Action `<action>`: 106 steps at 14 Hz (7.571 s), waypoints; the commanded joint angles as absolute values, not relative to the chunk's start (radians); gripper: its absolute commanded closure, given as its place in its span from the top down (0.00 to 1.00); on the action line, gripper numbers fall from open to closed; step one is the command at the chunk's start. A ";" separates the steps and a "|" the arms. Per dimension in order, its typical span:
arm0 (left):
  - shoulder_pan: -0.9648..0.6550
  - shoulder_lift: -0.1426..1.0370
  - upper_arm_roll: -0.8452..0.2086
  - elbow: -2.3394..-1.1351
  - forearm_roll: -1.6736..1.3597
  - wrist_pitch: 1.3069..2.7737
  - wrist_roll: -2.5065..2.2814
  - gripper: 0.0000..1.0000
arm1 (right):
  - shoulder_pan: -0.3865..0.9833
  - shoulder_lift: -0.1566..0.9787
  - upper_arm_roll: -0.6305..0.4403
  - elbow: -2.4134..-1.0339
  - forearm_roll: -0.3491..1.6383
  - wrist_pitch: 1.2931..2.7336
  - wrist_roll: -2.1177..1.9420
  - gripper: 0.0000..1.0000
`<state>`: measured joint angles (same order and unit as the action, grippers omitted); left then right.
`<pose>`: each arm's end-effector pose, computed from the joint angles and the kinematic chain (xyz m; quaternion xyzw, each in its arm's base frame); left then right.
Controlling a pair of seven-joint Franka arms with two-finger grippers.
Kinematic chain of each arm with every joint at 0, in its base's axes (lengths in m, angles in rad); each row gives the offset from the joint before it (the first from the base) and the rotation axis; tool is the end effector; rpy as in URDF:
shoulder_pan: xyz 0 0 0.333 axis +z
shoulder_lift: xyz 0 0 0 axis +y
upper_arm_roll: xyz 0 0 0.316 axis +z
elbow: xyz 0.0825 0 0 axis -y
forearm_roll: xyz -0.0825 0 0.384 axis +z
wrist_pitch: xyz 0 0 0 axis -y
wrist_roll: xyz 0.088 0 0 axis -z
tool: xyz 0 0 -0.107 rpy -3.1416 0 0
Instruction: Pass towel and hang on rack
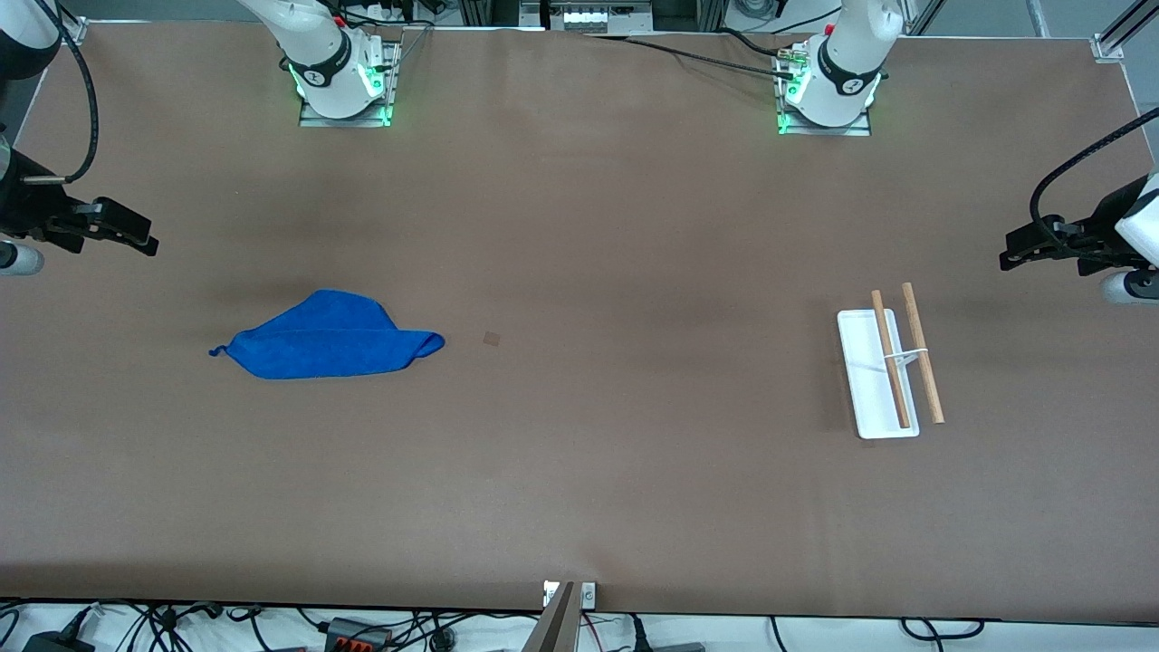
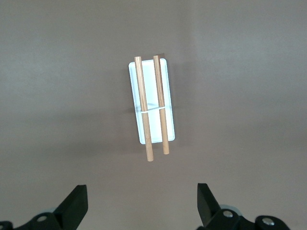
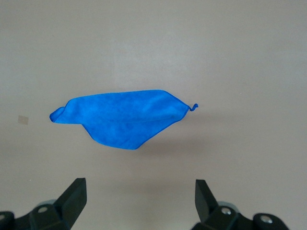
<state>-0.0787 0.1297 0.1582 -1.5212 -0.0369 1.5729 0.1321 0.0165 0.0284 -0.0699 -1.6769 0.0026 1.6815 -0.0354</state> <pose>0.5899 0.0373 0.5745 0.9989 -0.0258 -0.0371 0.0122 0.5677 -0.0296 0.5678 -0.9999 0.0092 0.0118 0.0008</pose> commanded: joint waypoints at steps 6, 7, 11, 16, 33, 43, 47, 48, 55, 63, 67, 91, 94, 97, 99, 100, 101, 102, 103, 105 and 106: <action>-0.072 0.141 0.156 -1.502 -0.025 1.560 0.152 1.00 | 0.018 0.000 -0.066 -1.686 -0.005 1.666 -0.051 1.00; -0.072 0.141 0.156 -1.502 -0.026 1.560 0.155 1.00 | 0.017 0.002 -0.066 -1.686 -0.003 1.664 -0.049 1.00; -0.069 0.141 0.156 -1.503 -0.026 1.560 0.153 1.00 | 0.017 0.029 -0.069 -1.680 -0.006 1.660 -0.052 1.00; -0.060 0.149 0.158 -1.502 -0.029 1.559 0.153 1.00 | 0.018 0.161 -0.069 -1.675 -0.008 1.680 -0.060 1.00; -0.060 0.149 0.156 -1.502 -0.029 1.559 0.153 1.00 | -0.083 0.696 -0.072 -1.540 -0.064 1.925 -0.999 1.00; -0.060 0.149 0.156 -1.500 -0.029 1.557 0.153 1.00 | -0.109 0.749 -0.049 -1.552 -0.034 1.965 -1.532 0.93; -0.060 0.149 0.156 -1.500 -0.029 1.551 0.153 1.00 | -0.110 0.707 -0.048 -1.606 -0.021 2.023 -1.744 0.78; -0.060 0.149 0.156 -1.500 -0.029 1.551 0.155 1.00 | -0.109 0.681 -0.048 -1.650 -0.021 2.066 -1.747 0.78; -0.060 0.149 0.155 -1.500 -0.029 1.551 0.153 1.00 | -0.107 0.575 -0.048 -1.887 -0.026 2.309 -1.811 0.79; -0.060 0.149 0.155 -1.499 -0.029 1.539 0.153 1.00 | -0.107 0.598 -0.046 -1.890 -0.023 2.316 -1.853 0.69; -0.060 0.149 0.155 -1.499 -0.029 1.539 0.155 1.00 | -0.100 0.591 -0.046 -1.876 -0.023 2.307 -1.849 0.00; -0.057 0.152 0.158 -1.506 -0.043 1.536 0.155 1.00 | 0.470 0.494 0.153 -1.154 0.206 1.939 -0.317 0.00; -0.074 0.193 0.150 -1.502 -0.043 1.534 0.153 1.00 | 0.564 0.494 0.155 -1.154 0.209 2.008 -0.113 0.00; -0.075 0.224 0.149 -1.503 -0.122 1.508 0.210 1.00 | 0.632 0.502 0.153 -1.154 0.209 2.088 -0.020 0.00; -0.095 0.287 0.147 -1.497 -0.152 1.506 0.332 1.00 | 0.652 0.518 0.153 -1.154 0.207 2.126 0.020 0.00; -0.089 0.320 0.147 -1.496 -0.235 1.511 0.407 1.00 | 0.658 0.525 0.153 -1.154 0.209 2.140 0.028 0.00; -0.084 0.339 0.152 -1.497 -0.350 1.511 0.485 1.00 | 0.663 0.526 0.153 -1.154 0.207 2.147 0.038 0.00; -0.086 0.359 0.150 -1.497 -0.406 1.508 0.593 1.00 | 0.666 0.531 0.153 -1.154 0.207 2.152 0.041 0.00; -0.100 0.380 0.147 -1.497 -0.435 1.515 0.720 1.00 | 0.666 0.532 0.153 -1.154 0.207 2.152 0.043 0.00; -0.126 0.429 0.129 -1.506 -0.570 1.526 0.855 1.00 | 0.667 0.534 0.153 -1.155 0.204 2.155 0.044 0.00; -0.135 0.467 0.123 -1.506 -0.616 1.526 0.902 1.00 | 0.666 0.534 0.153 -1.155 0.206 2.155 0.043 0.00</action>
